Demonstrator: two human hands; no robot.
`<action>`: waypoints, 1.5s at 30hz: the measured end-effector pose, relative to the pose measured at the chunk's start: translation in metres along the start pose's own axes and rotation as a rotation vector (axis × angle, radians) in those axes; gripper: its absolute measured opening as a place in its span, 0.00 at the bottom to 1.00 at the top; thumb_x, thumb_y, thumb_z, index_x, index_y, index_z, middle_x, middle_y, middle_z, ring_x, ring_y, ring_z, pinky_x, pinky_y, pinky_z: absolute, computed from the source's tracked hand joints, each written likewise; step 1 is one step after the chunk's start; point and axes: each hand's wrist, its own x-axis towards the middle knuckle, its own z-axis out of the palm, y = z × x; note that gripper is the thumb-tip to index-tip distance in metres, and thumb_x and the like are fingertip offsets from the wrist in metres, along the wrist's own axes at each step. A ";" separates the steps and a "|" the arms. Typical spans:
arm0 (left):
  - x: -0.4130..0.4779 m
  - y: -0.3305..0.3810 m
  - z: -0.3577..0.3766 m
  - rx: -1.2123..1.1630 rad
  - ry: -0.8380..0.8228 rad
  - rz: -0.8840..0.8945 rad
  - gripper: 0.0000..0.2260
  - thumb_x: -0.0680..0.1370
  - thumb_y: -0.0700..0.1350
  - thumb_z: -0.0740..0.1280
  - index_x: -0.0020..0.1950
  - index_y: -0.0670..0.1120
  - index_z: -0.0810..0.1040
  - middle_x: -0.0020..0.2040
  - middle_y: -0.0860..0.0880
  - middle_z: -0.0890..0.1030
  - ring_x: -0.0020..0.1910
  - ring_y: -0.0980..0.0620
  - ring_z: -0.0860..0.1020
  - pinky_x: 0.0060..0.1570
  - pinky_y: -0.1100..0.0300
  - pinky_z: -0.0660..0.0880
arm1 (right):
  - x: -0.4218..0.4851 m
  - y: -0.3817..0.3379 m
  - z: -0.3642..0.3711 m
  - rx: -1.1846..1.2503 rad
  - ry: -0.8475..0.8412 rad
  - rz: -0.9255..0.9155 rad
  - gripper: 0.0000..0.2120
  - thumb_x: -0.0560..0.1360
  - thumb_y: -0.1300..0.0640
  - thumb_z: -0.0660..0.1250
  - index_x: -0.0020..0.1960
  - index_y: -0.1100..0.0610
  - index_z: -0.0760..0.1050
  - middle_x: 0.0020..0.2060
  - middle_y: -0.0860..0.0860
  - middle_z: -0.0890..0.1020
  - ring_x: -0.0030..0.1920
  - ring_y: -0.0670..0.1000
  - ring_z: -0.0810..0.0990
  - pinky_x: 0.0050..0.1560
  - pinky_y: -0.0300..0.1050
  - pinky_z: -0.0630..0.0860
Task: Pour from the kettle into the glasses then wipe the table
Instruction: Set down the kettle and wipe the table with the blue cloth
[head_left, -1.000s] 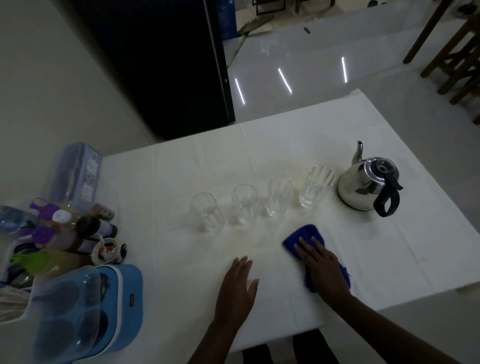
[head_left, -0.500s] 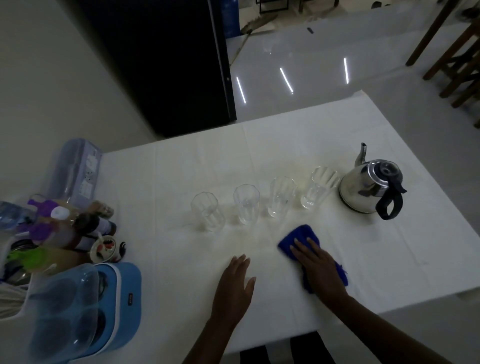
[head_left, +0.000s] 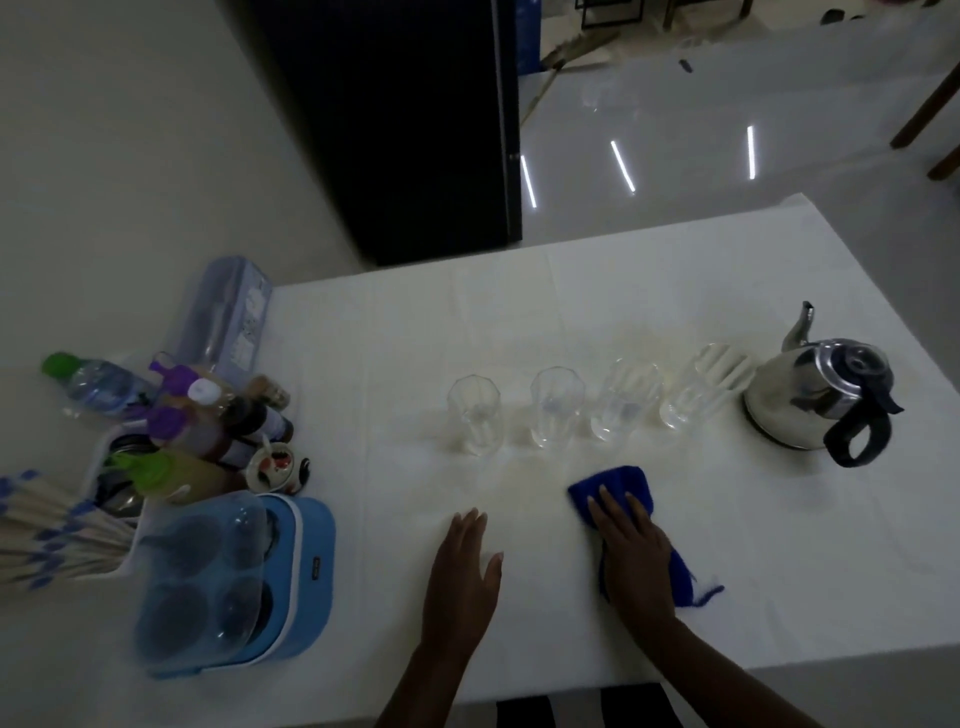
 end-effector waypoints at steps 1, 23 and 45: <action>0.000 -0.005 -0.004 -0.001 0.012 -0.006 0.23 0.77 0.47 0.68 0.70 0.45 0.68 0.71 0.48 0.69 0.72 0.51 0.62 0.68 0.58 0.59 | 0.006 -0.012 0.002 0.012 0.013 0.027 0.35 0.67 0.71 0.67 0.70 0.49 0.65 0.71 0.48 0.66 0.73 0.57 0.59 0.63 0.61 0.67; -0.003 -0.065 -0.043 -0.033 -0.002 0.031 0.21 0.78 0.47 0.66 0.70 0.46 0.69 0.70 0.49 0.70 0.72 0.53 0.61 0.67 0.60 0.59 | 0.010 -0.113 0.044 0.001 -0.087 -0.244 0.39 0.68 0.67 0.68 0.71 0.42 0.57 0.73 0.43 0.60 0.75 0.55 0.53 0.69 0.61 0.58; 0.000 -0.072 -0.062 -0.110 -0.019 0.069 0.20 0.78 0.47 0.65 0.69 0.46 0.69 0.66 0.47 0.74 0.66 0.52 0.69 0.66 0.60 0.65 | -0.021 -0.081 0.030 -0.133 -0.174 -0.308 0.44 0.68 0.64 0.70 0.72 0.39 0.50 0.73 0.39 0.57 0.74 0.52 0.56 0.65 0.56 0.67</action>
